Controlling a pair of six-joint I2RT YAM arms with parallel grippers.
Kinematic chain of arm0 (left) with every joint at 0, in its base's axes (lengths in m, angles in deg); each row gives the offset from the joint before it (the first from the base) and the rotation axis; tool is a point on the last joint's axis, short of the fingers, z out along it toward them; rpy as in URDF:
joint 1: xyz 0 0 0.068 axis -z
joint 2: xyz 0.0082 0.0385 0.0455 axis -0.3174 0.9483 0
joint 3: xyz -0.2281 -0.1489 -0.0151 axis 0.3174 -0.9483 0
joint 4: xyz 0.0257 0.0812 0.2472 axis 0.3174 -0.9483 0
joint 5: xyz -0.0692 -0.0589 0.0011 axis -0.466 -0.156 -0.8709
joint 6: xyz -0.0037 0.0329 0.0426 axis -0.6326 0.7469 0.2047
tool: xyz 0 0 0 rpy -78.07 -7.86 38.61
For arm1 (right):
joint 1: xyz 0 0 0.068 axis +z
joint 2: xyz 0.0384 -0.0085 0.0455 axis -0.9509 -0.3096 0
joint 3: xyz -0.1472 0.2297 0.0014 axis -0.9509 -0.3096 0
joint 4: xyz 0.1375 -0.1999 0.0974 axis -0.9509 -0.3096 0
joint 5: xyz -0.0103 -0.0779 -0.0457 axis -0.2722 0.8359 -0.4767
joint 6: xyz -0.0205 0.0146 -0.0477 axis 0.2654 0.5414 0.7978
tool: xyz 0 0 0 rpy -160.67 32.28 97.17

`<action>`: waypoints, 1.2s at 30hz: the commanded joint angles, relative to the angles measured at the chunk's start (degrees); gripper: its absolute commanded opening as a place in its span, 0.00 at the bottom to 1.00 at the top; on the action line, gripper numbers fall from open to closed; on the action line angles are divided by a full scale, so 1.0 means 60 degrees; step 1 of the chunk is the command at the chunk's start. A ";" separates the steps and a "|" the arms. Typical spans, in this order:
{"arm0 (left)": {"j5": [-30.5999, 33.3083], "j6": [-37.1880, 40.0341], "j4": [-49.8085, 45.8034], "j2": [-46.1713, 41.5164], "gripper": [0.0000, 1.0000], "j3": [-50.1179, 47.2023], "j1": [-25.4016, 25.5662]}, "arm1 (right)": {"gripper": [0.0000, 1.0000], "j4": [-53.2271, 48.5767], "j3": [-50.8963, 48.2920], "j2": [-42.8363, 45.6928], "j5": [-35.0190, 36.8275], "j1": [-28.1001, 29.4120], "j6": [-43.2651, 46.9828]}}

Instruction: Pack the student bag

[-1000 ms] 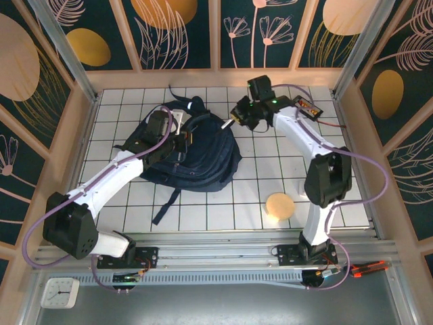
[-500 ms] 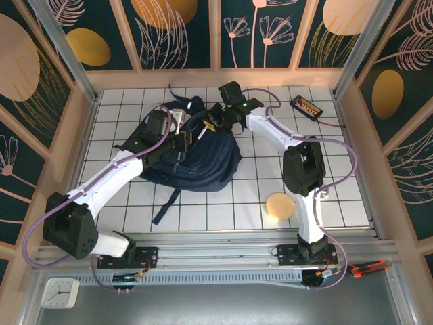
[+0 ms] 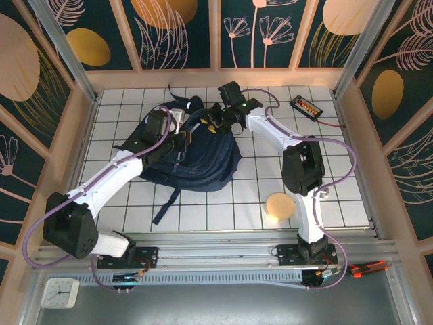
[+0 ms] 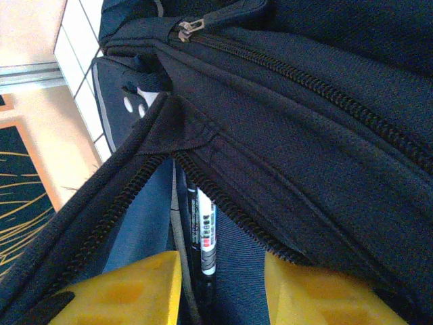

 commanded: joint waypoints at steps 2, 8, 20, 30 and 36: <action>-0.0281 -0.0041 0.0809 0.0078 0.00 0.0372 0.0004 | 0.38 0.0118 -0.0348 0.1094 -0.0039 -0.0190 0.0591; -0.0345 -0.0036 0.0880 0.0048 0.00 0.0249 -0.0002 | 0.40 -0.0207 -0.1514 0.2577 0.0720 -0.0551 0.1430; -0.0818 -0.0414 0.1240 0.0153 0.00 -0.0060 -0.0003 | 0.60 0.1939 -0.5297 0.5510 0.1345 -0.1016 0.3327; -0.1031 -0.1160 0.0692 0.1031 0.00 0.0584 0.0004 | 0.69 0.0648 -0.3488 0.3893 -0.1265 -0.2168 0.5232; -0.0893 -0.1237 0.0062 0.1221 0.00 0.0666 0.0002 | 0.81 0.0533 -0.3223 0.3272 -0.2177 -0.2012 0.5401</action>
